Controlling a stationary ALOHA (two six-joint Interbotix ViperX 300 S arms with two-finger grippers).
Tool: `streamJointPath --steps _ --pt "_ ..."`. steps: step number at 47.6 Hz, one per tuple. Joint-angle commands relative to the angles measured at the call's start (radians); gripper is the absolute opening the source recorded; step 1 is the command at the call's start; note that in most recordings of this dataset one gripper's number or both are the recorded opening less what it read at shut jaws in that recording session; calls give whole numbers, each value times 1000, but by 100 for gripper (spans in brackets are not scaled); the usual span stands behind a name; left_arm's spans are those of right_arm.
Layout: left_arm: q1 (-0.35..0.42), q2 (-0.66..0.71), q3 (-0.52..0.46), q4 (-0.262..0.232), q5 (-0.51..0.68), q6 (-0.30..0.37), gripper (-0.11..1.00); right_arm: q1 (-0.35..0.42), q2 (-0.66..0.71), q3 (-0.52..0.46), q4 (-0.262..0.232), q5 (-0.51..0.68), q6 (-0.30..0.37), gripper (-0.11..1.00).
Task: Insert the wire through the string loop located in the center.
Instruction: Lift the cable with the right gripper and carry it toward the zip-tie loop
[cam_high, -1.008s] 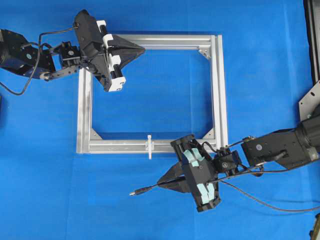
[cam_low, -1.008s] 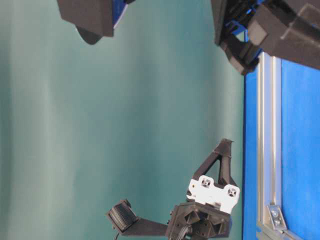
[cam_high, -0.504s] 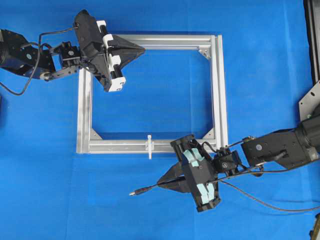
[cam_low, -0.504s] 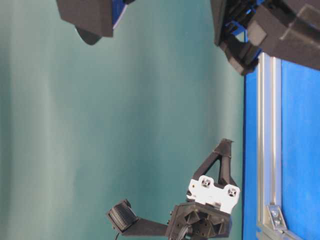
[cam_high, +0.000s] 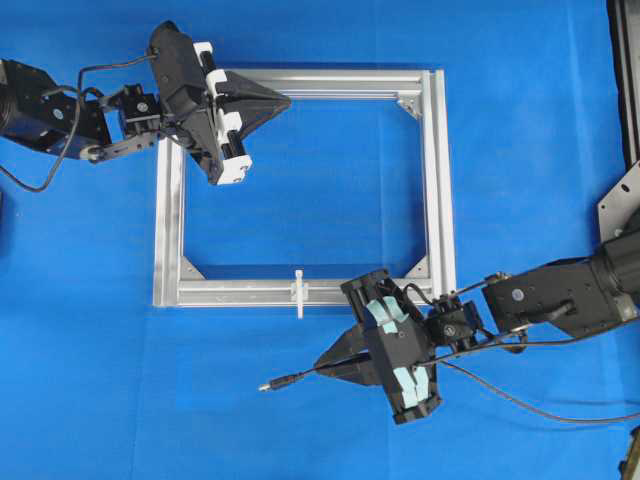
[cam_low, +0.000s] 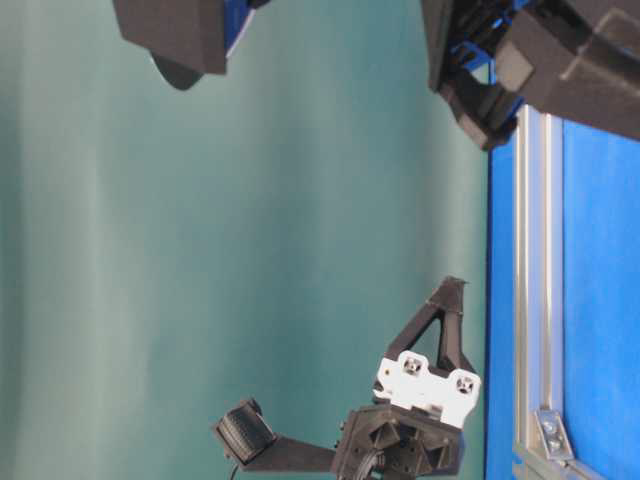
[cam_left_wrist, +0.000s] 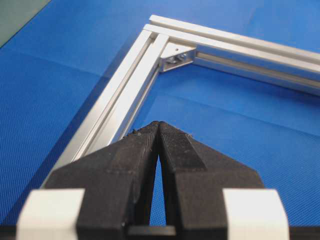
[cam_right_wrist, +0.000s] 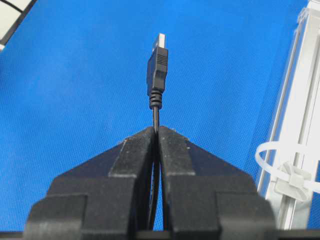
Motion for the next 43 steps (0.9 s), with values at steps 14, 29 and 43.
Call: streamJointPath --steps 14,29,43 --pt "-5 -31 -12 3 -9 -2 0 3 -28 -20 3 -5 2 -3" --pt "-5 -31 -12 2 -9 -2 0 3 -28 -18 3 -5 2 -3" --pt "-5 -31 -11 3 -9 -3 0 3 -61 32 25 11 2 -3"
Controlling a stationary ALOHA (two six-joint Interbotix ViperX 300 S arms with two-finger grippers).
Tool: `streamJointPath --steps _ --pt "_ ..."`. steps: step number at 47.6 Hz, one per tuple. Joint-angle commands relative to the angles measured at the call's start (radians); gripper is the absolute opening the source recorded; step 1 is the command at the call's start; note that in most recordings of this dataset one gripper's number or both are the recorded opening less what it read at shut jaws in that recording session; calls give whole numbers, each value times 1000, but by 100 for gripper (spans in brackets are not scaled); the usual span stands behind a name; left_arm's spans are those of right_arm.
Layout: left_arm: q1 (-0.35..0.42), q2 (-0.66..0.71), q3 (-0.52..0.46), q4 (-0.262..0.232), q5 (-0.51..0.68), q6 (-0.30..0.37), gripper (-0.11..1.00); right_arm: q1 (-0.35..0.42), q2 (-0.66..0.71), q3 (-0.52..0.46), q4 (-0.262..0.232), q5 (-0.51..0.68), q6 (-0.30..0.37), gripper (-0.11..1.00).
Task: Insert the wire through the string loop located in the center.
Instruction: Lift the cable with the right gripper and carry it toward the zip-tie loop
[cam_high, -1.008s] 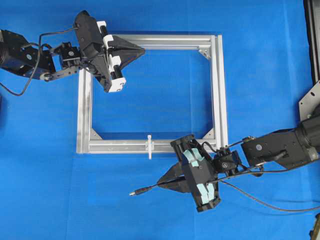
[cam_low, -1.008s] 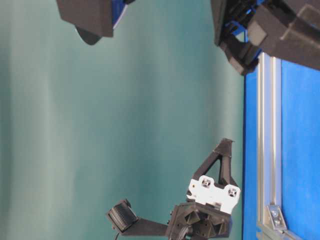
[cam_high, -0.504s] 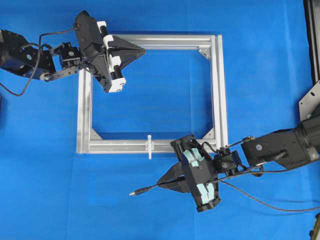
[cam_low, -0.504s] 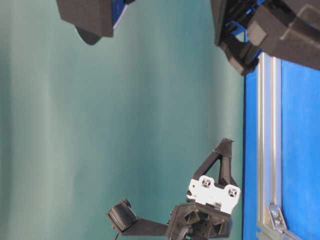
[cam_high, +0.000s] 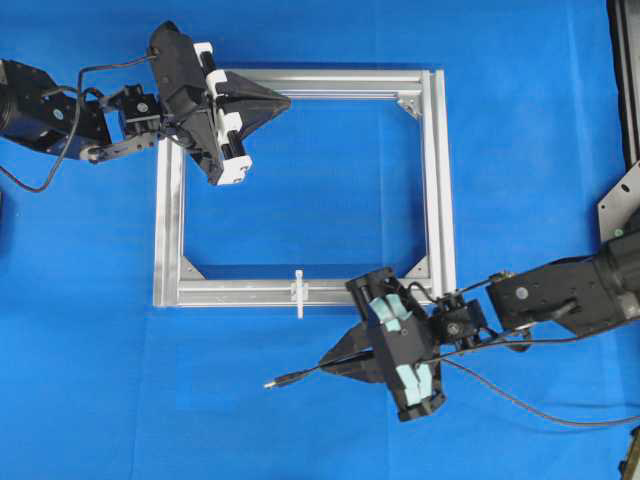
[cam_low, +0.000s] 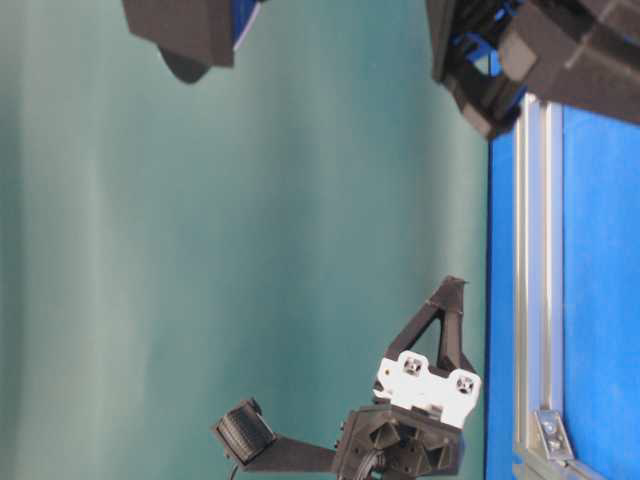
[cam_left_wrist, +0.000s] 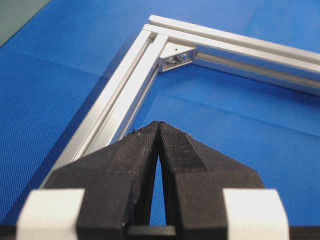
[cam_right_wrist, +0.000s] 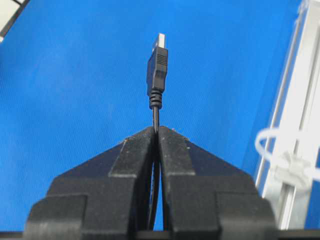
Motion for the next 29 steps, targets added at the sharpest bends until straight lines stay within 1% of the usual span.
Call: streamJointPath --steps 1,7,19,26,29 --pt "-2 -31 -9 3 -9 -2 0 3 -46 12 14 -2 2 -3" --pt "-2 -31 -9 3 -9 -2 0 3 -87 72 35 -2 2 -3" --pt "-3 -31 -9 3 -9 -2 0 8 -178 193 63 0 3 -3" --pt "-3 -31 -9 3 -9 -2 0 8 -201 225 67 -5 3 -3" --pt "-2 -31 -8 3 -9 -2 0 8 -201 224 67 -5 3 -3"
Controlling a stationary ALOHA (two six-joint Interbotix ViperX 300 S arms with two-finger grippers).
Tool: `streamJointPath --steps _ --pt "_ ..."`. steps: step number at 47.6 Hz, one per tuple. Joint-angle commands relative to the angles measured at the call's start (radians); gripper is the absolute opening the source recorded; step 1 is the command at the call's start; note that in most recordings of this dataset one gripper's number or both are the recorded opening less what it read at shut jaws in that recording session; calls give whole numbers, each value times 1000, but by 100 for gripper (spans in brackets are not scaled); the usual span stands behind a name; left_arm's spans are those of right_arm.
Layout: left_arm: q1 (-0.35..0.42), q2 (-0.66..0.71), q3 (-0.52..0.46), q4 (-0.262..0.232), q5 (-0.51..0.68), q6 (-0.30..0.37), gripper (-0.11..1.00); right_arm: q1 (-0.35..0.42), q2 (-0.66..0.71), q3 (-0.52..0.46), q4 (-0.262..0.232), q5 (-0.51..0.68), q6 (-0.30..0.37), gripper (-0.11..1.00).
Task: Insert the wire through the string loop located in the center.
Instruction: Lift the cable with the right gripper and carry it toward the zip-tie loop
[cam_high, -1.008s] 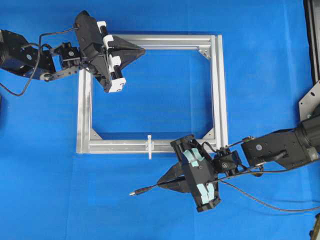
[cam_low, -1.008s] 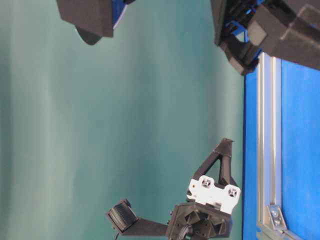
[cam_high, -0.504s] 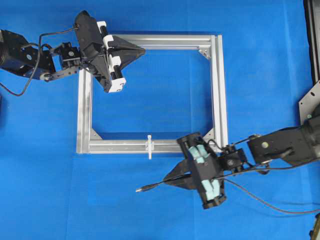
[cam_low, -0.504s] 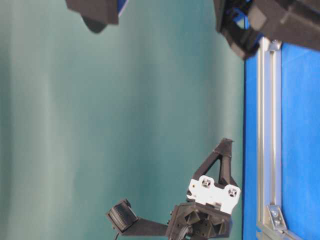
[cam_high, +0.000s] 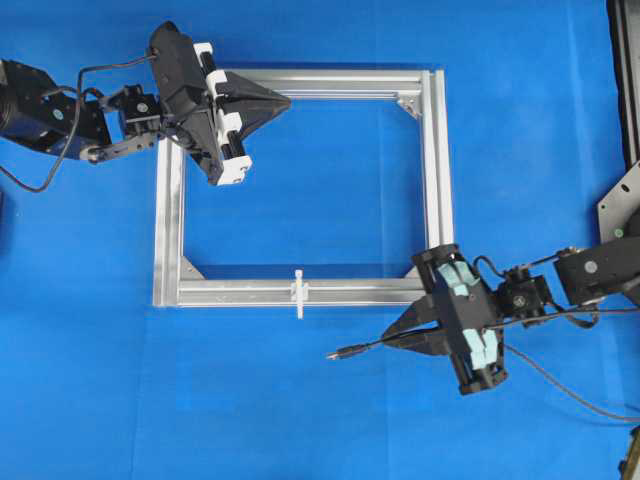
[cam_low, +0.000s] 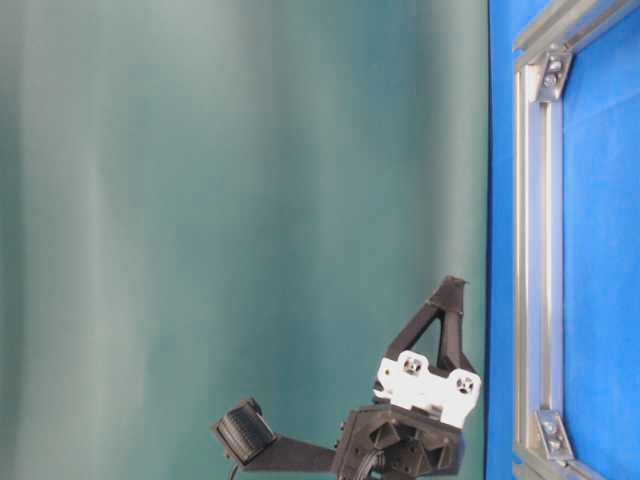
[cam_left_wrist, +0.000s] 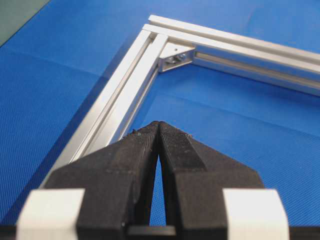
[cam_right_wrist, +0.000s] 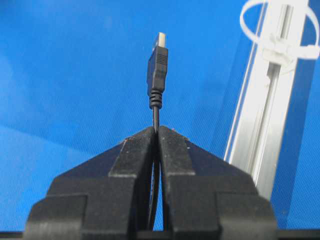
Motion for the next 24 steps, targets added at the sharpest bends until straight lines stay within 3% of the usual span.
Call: streamJointPath --steps 1,9,24 --pt "-3 -31 -9 3 -11 -2 0 5 -20 -9 3 -8 2 -3" --pt "-3 -31 -11 3 -11 -2 0 -11 -17 -11 3 -9 0 -3" --pt "-8 -31 -9 2 -11 -2 0 -126 -12 -8 3 -67 0 -3"
